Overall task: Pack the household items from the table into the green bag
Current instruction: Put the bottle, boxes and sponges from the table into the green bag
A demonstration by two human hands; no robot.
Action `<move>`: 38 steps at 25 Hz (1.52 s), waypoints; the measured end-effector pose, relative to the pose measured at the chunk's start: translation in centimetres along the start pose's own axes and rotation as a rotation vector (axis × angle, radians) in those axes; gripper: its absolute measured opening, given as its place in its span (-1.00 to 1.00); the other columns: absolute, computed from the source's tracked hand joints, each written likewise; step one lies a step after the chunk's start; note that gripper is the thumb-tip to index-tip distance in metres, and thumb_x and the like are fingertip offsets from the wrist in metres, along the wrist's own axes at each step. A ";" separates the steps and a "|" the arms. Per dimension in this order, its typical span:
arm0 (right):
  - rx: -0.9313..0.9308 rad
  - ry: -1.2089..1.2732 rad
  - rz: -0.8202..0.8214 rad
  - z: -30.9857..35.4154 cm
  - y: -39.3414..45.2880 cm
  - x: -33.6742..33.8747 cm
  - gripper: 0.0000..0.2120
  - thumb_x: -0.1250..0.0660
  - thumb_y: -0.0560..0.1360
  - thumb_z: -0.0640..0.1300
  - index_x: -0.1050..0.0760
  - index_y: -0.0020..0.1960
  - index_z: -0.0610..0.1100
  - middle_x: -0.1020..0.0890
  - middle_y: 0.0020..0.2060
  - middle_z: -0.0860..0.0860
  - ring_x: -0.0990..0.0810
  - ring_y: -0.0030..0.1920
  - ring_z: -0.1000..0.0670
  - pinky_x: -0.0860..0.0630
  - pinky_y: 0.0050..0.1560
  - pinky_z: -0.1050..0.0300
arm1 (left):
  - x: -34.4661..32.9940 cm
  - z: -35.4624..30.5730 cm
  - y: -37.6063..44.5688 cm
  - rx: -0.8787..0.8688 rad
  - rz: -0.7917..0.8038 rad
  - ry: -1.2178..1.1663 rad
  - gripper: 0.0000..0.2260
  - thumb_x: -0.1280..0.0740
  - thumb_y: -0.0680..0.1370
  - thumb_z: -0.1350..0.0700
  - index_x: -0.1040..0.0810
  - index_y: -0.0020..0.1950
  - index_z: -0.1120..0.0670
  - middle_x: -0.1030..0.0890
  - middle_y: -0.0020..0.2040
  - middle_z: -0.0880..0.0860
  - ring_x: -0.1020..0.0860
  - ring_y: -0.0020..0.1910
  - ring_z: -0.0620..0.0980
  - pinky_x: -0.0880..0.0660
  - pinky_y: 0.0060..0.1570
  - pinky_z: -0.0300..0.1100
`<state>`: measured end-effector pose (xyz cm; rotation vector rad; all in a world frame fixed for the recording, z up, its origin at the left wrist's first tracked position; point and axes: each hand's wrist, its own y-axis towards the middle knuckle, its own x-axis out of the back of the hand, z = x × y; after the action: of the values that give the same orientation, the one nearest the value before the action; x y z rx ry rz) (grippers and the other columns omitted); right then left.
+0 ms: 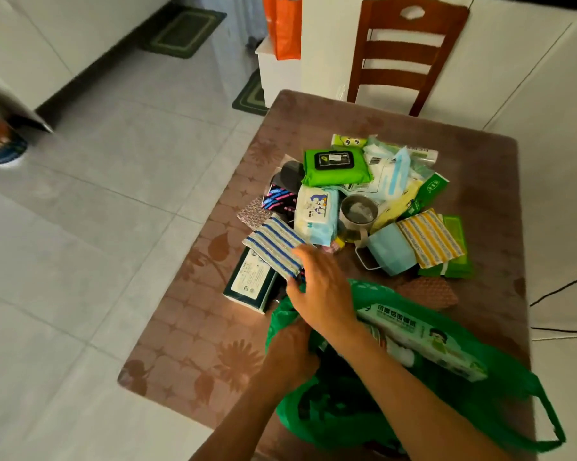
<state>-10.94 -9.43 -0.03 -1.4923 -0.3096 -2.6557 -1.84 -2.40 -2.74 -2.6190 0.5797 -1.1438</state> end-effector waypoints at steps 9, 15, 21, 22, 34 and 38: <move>-0.144 0.200 -0.101 -1.4 3.7 0.4 -0.69 -0.32 0.52 -0.09 -0.46 0.24 -0.11 -0.67 0.03 -0.10 -0.63 -0.01 -0.11 -0.51 -0.10 0.02 | 0.1 0.9 0.2 -0.122 0.002 -0.134 -0.24 -0.28 0.33 0.34 -0.18 0.50 -0.01 -0.20 0.52 0.01 -0.30 0.41 0.04 -0.31 0.32 -0.21; -0.525 0.637 0.425 -11.3 -11.6 11.4 -0.76 -0.47 0.43 -0.27 -0.58 -0.05 0.06 -0.67 -0.16 0.09 -0.66 -0.15 0.09 -0.58 -0.14 0.05 | -0.1 2.0 1.0 -0.062 -0.034 -0.204 -0.30 -0.28 0.36 0.28 -0.21 0.49 0.00 -0.30 0.47 0.09 -0.25 0.44 0.05 -0.24 0.41 0.06; -0.595 -0.242 0.536 -12.8 -15.0 6.5 -0.49 -0.46 0.37 0.15 -0.42 0.24 0.03 -0.59 0.15 0.00 -0.57 0.08 -0.05 -0.55 -0.02 0.00 | -0.5 1.3 0.7 -0.021 0.000 -0.181 -0.31 -0.31 0.41 0.36 -0.21 0.49 -0.01 -0.27 0.48 0.05 -0.23 0.44 -0.01 -0.19 0.42 -0.11; -0.565 -0.296 0.442 -11.9 -14.3 6.8 -0.46 -0.46 0.36 0.18 -0.39 0.24 0.03 -0.57 0.16 0.00 -0.55 0.10 -0.07 -0.53 -0.01 0.00 | -0.4 1.3 0.6 -0.020 -0.005 -0.180 -0.30 -0.31 0.41 0.36 -0.21 0.49 -0.02 -0.27 0.47 0.02 -0.23 0.43 -0.04 -0.18 0.41 -0.15; 0.638 -0.824 0.829 5.1 7.9 -7.4 -0.19 -0.28 0.53 -0.23 0.15 0.58 0.03 0.09 0.59 -0.07 0.18 0.56 -0.20 0.14 0.48 -0.34 | 0.2 2.9 1.0 0.036 0.143 -0.045 -0.66 -0.23 0.49 0.15 -0.43 0.27 0.07 -0.55 0.18 0.09 -0.55 0.10 0.09 -0.54 0.07 -0.07; 0.718 -0.608 0.637 4.2 7.9 -6.9 -0.15 -0.48 0.29 -0.11 -0.16 0.48 -0.10 -0.40 0.35 -0.12 -0.36 0.38 -0.17 -0.08 0.45 -0.30 | 1.2 2.6 0.5 -0.074 0.069 -0.243 -0.56 -0.25 0.44 0.31 -0.46 0.30 0.04 -0.49 0.23 -0.08 -0.47 0.16 -0.13 -0.43 0.16 -0.34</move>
<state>-2.47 -16.47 -2.72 -1.6880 -0.6093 -1.3557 0.68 -3.22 -3.83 -2.7221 0.6661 -0.7816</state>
